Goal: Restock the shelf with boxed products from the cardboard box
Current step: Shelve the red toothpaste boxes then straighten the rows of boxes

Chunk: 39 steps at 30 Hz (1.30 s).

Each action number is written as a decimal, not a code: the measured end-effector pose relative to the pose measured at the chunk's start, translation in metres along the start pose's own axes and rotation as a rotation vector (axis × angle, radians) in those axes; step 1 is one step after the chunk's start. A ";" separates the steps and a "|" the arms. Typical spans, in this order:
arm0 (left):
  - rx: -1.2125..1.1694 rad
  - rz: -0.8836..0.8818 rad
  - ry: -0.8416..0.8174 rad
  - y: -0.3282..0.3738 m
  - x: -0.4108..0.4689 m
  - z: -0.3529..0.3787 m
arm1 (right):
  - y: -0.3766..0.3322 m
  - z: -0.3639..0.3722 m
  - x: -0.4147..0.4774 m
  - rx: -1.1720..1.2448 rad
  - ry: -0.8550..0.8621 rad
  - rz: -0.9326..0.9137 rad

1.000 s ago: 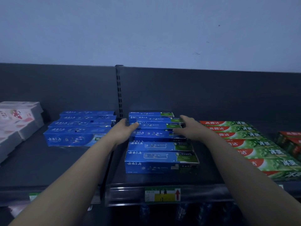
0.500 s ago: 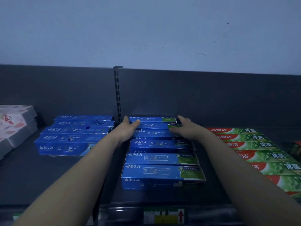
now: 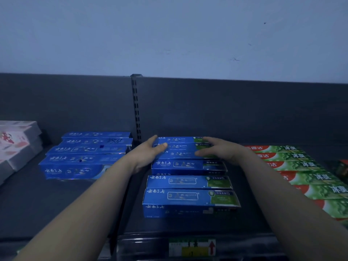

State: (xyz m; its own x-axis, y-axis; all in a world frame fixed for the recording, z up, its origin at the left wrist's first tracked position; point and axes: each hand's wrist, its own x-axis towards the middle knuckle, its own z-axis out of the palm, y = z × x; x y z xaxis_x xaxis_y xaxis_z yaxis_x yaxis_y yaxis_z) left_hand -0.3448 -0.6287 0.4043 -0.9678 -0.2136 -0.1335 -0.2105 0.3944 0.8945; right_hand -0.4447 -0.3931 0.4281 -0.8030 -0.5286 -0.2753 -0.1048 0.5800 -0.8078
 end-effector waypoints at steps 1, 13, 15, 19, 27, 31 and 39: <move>-0.018 0.002 0.000 -0.002 -0.002 0.001 | 0.000 0.002 -0.004 -0.009 -0.002 0.003; -0.116 -0.001 -0.001 -0.010 -0.038 0.011 | 0.008 0.020 -0.049 0.059 0.040 0.031; -0.100 -0.001 0.012 -0.010 -0.045 0.013 | 0.008 0.023 -0.057 0.057 0.044 0.022; -0.057 0.004 0.013 -0.010 -0.056 0.017 | 0.010 0.028 -0.072 0.078 0.026 0.010; -0.235 -0.054 0.039 -0.005 -0.070 0.023 | 0.010 0.035 -0.087 0.139 0.099 0.014; -0.287 -0.082 0.051 -0.012 -0.082 0.031 | 0.019 0.040 -0.094 0.205 0.107 0.027; -0.302 -0.051 0.115 -0.010 -0.101 0.040 | 0.022 0.061 -0.115 0.245 0.181 0.003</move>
State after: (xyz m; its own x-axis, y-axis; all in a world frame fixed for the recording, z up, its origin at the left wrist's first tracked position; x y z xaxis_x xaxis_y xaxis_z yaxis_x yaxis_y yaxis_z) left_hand -0.2502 -0.5752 0.3913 -0.9315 -0.3324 -0.1477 -0.1909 0.1010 0.9764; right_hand -0.3186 -0.3572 0.4100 -0.8969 -0.3951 -0.1988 0.0253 0.4029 -0.9149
